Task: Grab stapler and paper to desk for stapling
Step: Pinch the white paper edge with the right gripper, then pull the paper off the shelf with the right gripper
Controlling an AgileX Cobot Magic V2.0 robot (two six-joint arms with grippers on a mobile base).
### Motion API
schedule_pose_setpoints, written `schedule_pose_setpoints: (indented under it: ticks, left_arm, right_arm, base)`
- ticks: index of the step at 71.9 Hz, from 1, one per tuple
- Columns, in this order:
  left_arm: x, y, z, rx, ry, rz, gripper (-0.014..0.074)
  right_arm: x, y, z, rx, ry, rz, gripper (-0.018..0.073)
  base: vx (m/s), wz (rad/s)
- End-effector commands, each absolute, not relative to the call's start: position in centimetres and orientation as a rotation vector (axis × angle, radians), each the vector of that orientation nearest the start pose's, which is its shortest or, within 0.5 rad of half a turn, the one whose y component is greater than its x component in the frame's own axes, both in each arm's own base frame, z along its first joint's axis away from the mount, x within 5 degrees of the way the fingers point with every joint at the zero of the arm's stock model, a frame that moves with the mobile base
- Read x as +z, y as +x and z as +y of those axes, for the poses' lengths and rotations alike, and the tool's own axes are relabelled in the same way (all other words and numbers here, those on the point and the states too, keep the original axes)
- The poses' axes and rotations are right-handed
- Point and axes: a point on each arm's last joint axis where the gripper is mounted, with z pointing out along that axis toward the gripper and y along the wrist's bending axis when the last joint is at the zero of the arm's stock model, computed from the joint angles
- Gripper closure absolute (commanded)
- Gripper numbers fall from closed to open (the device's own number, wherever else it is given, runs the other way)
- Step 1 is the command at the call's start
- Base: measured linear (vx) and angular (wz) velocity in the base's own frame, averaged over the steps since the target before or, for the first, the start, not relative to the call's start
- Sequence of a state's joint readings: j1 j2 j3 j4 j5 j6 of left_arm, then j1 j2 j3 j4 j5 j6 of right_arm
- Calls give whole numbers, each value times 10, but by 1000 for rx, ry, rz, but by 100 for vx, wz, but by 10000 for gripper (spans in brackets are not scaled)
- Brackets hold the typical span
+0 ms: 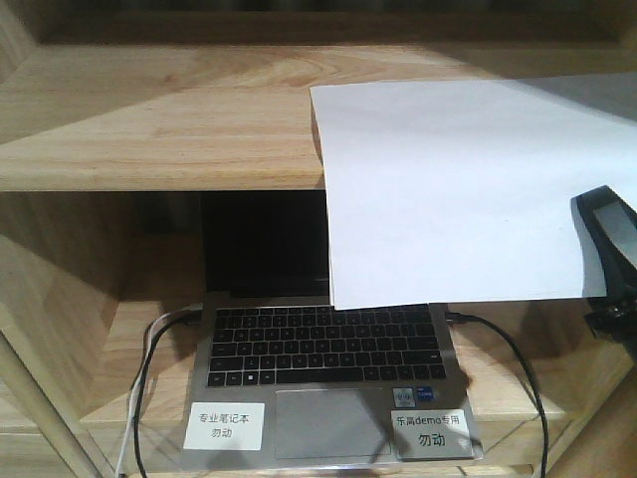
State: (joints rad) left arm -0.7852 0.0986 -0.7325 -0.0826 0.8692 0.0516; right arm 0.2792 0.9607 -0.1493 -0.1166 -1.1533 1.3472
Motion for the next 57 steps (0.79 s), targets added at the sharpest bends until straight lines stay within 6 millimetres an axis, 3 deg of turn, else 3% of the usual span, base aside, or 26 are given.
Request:
schedule_pose_setpoints:
  ticks: [1,27,57]
  left_arm:
    - [376,-14,5,-680,659,1492,603]
    - [376,-14,5,-680,659,1492,603]
    - [376,-14,5,-680,659,1492,603]
  right_arm:
    - [285,142,51,1495,426,984,569]
    - [294,133,48,1469,373,934,566]
    - [312,101,41,1455,285,856,564]
  base:
    - [0,0]
    - [0,0]
    - [0,0]
